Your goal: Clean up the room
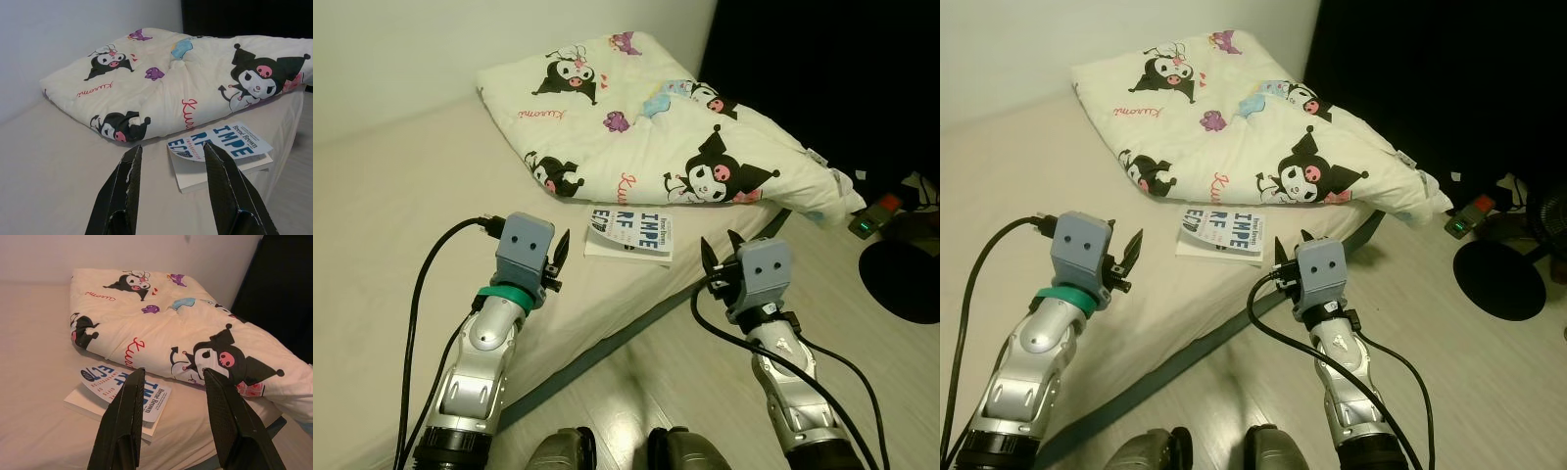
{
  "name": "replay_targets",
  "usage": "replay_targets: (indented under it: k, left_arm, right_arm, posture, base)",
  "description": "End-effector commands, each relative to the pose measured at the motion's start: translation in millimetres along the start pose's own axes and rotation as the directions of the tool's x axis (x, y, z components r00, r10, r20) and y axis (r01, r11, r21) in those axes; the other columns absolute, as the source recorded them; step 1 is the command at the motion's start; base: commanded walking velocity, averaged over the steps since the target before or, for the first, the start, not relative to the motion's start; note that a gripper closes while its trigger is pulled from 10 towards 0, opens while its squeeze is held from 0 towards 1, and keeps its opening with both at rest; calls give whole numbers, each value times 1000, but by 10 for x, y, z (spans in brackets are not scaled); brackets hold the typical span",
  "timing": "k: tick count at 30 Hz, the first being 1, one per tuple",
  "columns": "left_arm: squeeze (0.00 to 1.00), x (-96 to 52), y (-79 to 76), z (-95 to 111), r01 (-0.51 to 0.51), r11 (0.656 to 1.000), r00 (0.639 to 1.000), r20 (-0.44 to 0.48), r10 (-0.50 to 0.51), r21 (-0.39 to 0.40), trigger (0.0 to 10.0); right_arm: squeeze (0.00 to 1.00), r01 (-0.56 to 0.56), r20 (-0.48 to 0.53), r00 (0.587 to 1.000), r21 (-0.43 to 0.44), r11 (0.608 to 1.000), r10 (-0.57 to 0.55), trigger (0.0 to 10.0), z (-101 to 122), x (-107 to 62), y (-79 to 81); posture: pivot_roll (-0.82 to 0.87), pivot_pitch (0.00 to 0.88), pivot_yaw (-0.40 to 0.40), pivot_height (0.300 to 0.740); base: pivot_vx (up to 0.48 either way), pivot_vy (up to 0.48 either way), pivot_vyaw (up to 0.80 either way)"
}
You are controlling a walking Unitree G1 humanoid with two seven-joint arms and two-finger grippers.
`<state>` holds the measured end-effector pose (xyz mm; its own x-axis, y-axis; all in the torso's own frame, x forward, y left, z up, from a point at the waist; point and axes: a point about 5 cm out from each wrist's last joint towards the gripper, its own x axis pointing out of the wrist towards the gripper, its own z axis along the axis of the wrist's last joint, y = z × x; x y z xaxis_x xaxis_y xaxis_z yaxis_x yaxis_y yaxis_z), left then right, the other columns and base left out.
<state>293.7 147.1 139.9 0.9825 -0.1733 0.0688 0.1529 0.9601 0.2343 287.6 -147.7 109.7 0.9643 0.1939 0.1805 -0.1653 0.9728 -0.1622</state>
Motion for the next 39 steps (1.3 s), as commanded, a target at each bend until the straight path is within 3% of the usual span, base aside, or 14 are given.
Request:
replay_targets:
  k: [1,39]
  left_arm:
    - [0,-17,-25,-57,8,1000,1000,-25,-8,-3,10000]
    - [0,-19,-22,-52,3,1000,1000,-29,-3,-1,10000]
  right_arm:
    - [0,6,-13,1000,3,1000,-6,10000,-39,-35,-9]
    - [0,10,-20,1000,10,1000,-10,10000,-54,-45,7]
  posture:
    - [-79,76,40,691]
    - [-75,88,45,556]
  base:
    - [0,0,0]
    - [0,0,0]
